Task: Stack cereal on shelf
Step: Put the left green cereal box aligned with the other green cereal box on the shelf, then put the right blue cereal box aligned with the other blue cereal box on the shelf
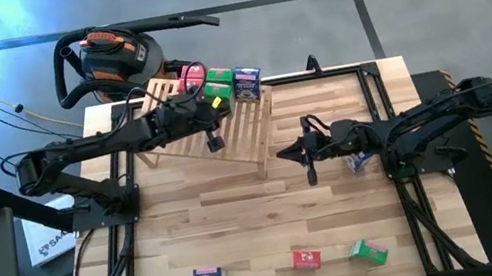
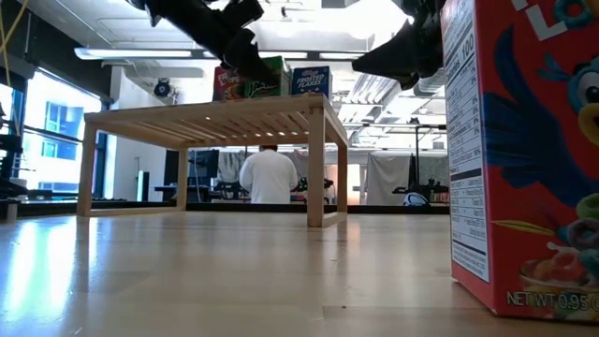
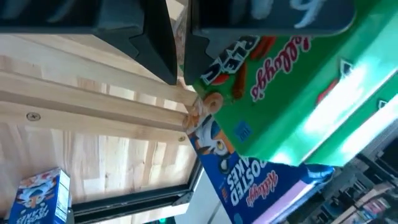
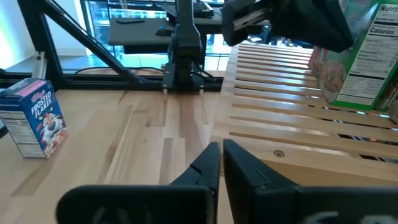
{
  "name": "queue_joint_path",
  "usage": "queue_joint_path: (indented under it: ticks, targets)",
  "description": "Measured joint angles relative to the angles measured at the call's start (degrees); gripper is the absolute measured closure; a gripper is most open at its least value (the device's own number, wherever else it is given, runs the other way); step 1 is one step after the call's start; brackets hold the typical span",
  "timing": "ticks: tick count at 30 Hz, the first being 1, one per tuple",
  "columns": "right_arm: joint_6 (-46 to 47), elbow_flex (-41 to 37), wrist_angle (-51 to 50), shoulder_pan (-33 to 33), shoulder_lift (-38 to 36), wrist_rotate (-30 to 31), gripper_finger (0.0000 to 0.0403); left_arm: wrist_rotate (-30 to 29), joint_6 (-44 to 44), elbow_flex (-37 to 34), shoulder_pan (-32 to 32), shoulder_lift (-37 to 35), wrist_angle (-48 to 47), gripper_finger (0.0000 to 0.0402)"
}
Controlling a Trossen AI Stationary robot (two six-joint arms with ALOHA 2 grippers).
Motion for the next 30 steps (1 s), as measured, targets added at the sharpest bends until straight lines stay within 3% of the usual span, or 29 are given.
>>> queue_joint_path:
  ticks: [9,17,21,25,30]
  targets:
    - [2.9,0.0,0.0,0.0,0.0,3.5,0.0329,8.2,-1.6,-0.4,-1.8,-2.0,0.9,0.0381]
    - [9.2,0.0,-4.7,1.8,0.0,12.1,0.0235,9.1,-6.2,-14.2,-6.1,-11.5,13.5,0.0381]
    - [12.0,0.5,-7.3,3.9,-0.3,16.0,0.0178,10.6,-13.8,-18.2,-7.7,-16.5,15.2,0.0381]
    - [18.3,7.1,-21.9,5.5,-1.2,18.8,0.0149,15.2,-17.8,-19.5,-7.8,-18.3,13.8,0.0381]
    - [30.9,19.7,-51.9,9.2,-0.9,22.3,0.015,15.4,-16.5,-25.1,-8.3,-23.2,20.6,0.0381]
